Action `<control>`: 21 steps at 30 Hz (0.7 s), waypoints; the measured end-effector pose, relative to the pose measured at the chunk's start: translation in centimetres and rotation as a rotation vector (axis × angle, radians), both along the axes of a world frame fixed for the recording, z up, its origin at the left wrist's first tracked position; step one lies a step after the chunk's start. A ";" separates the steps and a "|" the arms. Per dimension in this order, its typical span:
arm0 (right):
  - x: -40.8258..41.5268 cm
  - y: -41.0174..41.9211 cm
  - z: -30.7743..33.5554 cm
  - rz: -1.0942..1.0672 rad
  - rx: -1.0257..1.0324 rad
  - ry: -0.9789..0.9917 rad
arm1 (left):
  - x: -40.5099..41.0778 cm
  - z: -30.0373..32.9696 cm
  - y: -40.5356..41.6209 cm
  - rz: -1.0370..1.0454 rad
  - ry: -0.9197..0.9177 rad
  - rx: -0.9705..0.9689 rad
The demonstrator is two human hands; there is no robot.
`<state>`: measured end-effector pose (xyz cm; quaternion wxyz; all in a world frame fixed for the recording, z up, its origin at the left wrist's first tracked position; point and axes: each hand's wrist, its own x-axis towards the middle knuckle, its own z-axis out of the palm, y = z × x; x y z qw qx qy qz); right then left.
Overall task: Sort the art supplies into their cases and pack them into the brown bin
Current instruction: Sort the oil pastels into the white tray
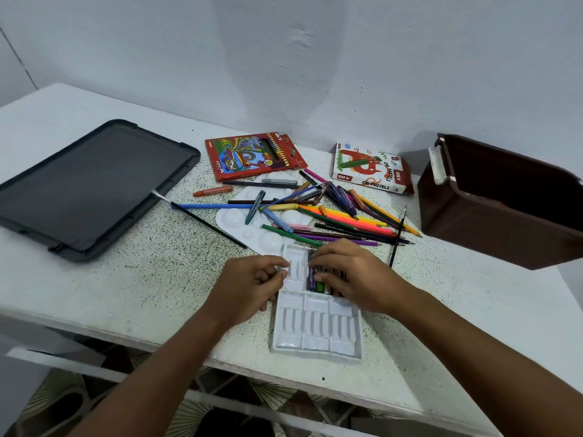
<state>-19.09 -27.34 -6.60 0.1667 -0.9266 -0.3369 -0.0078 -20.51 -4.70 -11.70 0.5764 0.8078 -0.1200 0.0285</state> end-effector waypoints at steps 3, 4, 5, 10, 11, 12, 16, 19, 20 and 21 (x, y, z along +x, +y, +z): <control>-0.2 0.1 -0.3 -0.015 -0.007 -0.004 | -0.1 0.0 0.0 0.000 -0.005 0.001; -0.3 0.2 -0.3 -0.018 -0.012 -0.009 | -0.1 0.0 0.0 0.001 -0.006 0.003; -0.3 0.3 -0.3 -0.022 -0.017 -0.014 | -0.1 0.1 0.0 0.001 -0.007 0.006; -0.4 0.4 -0.2 -0.020 -0.029 -0.025 | -0.1 0.1 0.0 0.002 -0.015 0.022; -0.3 0.4 -0.2 -0.019 -0.030 -0.025 | -0.1 0.1 0.0 0.001 -0.017 0.025; -0.3 0.4 -0.2 -0.017 -0.033 -0.024 | -0.1 0.1 0.0 0.000 -0.020 0.030; -0.3 0.4 0.3 -0.002 -0.050 0.016 | -0.1 0.2 0.0 -0.005 -0.048 0.051; 0.9 0.3 1.2 -0.169 0.072 0.077 | -0.2 0.3 0.0 -0.001 -0.039 0.022; 1.9 0.2 1.7 -0.292 0.133 0.068 | -0.2 0.2 0.0 0.002 -0.028 0.012; 3.3 -0.1 2.1 -0.428 0.178 0.060 | -0.2 0.2 0.0 0.006 -0.016 0.005</control>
